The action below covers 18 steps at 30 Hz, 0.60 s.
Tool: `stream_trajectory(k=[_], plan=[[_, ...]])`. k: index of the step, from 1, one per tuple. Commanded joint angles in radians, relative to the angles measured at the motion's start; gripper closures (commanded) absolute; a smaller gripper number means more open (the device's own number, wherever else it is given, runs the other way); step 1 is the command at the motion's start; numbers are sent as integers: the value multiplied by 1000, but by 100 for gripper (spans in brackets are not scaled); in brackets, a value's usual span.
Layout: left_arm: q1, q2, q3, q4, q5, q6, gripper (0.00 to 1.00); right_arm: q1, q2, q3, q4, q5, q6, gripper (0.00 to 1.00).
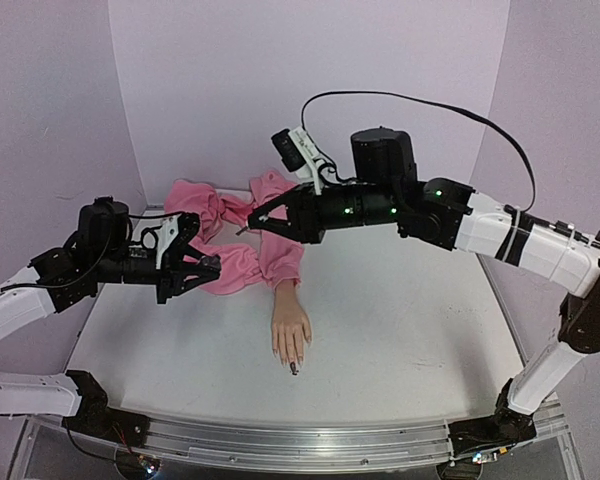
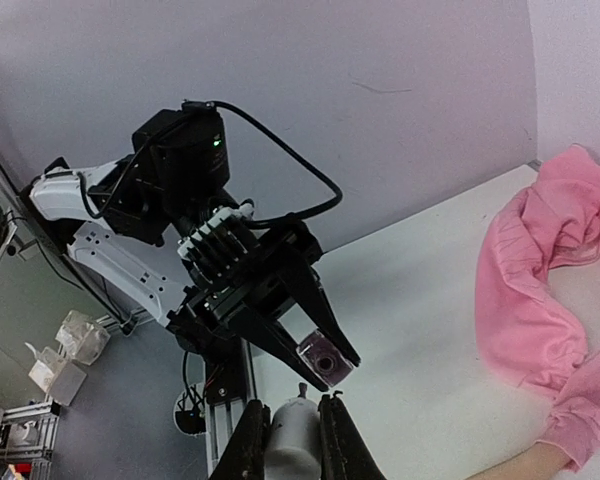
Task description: Paint the nails
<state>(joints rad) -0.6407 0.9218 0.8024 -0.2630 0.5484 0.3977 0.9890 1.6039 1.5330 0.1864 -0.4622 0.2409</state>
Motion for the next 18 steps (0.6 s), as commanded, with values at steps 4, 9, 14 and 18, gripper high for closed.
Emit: stream_trajectory(k=[4, 9, 14, 18], plan=[[-5, 13, 14, 31, 43, 18, 100, 17, 77, 91, -39, -99, -2, 100], [-5, 18, 17, 33, 58, 12, 100, 17, 110, 109, -38, -106, -4, 100], [-5, 24, 21, 35, 73, 9, 100, 17, 152, 141, -36, -123, -8, 100], [-5, 24, 19, 35, 73, 12, 100, 17, 163, 149, -31, -123, -9, 100]])
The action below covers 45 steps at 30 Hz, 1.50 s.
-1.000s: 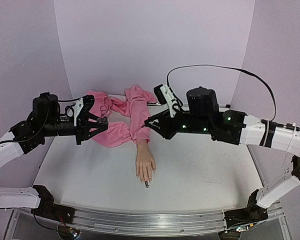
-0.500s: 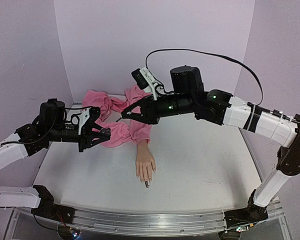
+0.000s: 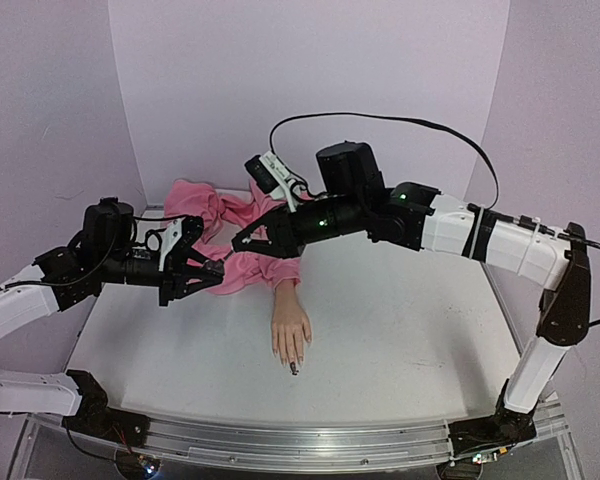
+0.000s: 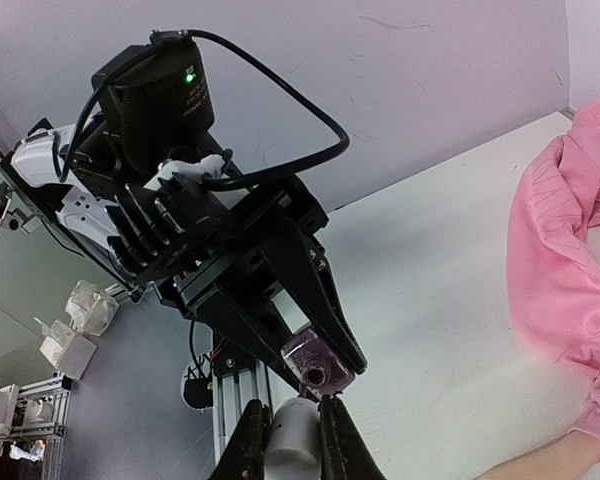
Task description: Paint the nails
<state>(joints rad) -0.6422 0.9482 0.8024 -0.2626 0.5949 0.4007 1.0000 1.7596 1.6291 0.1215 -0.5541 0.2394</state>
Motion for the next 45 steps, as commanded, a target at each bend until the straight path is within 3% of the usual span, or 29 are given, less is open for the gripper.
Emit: stream_trajectory(k=[1, 45], plan=[[-4, -2, 20, 34, 26, 10, 100, 5, 9, 54, 34, -30, -9, 100], [-4, -10, 24, 36, 54, 1, 100, 6, 81, 53, 62, -70, 7, 100]])
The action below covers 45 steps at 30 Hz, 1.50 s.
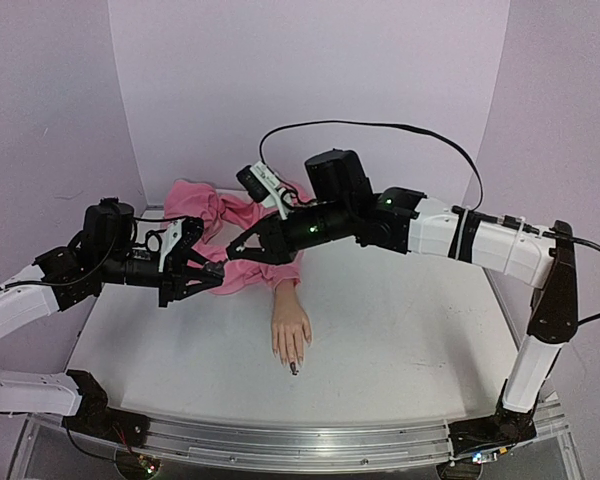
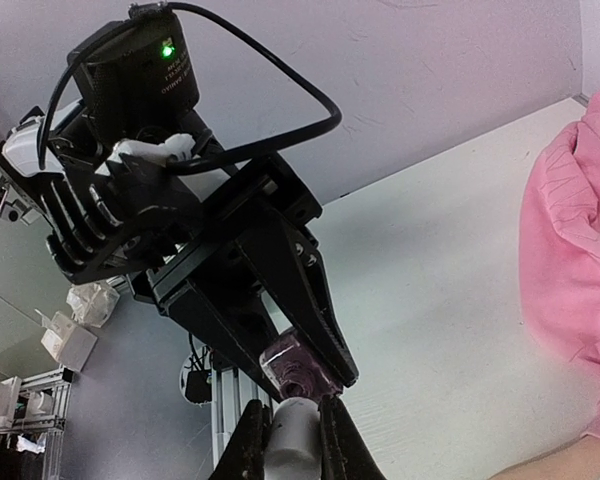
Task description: Paint the nails
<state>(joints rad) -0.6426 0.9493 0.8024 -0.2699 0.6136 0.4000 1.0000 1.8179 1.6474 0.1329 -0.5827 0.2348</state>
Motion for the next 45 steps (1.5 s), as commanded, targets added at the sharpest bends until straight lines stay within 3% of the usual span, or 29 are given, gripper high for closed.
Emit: stream_trajectory(k=[1, 11, 17, 21, 26, 31, 38, 41, 45], plan=[[-3, -11, 24, 43, 35, 3, 100, 8, 25, 36, 56, -46, 14, 100], [-3, -22, 24, 43, 47, -1, 100, 12, 58, 34, 76, -96, 14, 100], [-3, -20, 40, 44, 181, -28, 100, 10, 88, 35, 48, -317, -169, 100], [-4, -2, 84, 50, 236, -86, 100, 5, 115, 63, -40, -337, -312, 100], [-22, -29, 126, 74, 136, -139, 100, -3, 153, 100, -70, -338, -323, 100], [-58, -42, 100, 190, -81, -175, 100, 1, 209, 135, -65, -300, -253, 100], [-139, 12, 93, 354, -295, -63, 100, 44, 300, 223, -65, -134, -59, 100], [-162, 30, 89, 429, -359, -29, 100, 82, 337, 283, -66, -15, 69, 100], [-173, 52, 55, 549, -432, -20, 100, 140, 376, 361, -64, 193, 361, 100]])
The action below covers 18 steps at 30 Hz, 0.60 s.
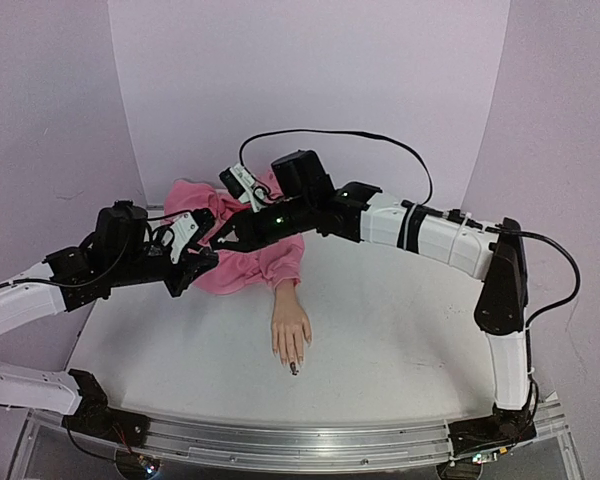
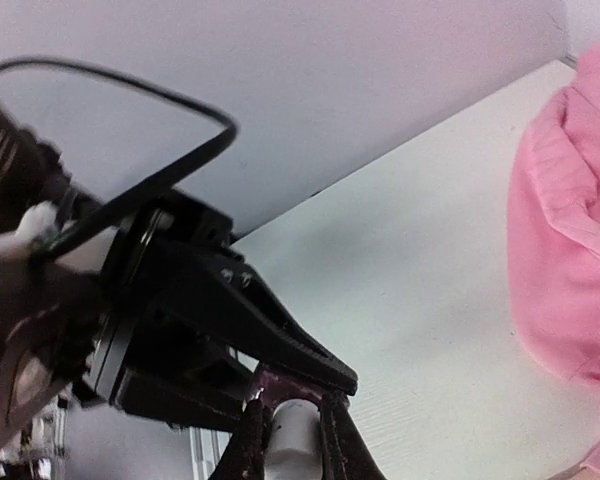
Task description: Paint the nails
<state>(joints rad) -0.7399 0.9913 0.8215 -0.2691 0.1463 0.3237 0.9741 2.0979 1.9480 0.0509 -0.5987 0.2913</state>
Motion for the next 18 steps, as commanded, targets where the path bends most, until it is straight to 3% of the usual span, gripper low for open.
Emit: stream_trajectory(k=[1, 3, 5, 13, 14, 18], plan=[[-79, 17, 26, 577, 19, 53, 100, 178, 100, 67, 17, 278, 401, 100], [-84, 37, 16, 614, -6, 43, 100, 201, 118, 95, 27, 356, 577, 100], [-94, 56, 15, 631, -26, 37, 100, 217, 143, 154, 16, 422, 643, 100], [-108, 41, -40, 623, -75, -43, 100, 207, 15, 94, 10, 597, 609, 100], [-108, 32, -49, 611, -79, -64, 100, 194, -19, 54, 16, 599, 597, 97], [-107, 2, -78, 502, -151, -181, 100, 105, -179, -130, 107, 481, 521, 60]])
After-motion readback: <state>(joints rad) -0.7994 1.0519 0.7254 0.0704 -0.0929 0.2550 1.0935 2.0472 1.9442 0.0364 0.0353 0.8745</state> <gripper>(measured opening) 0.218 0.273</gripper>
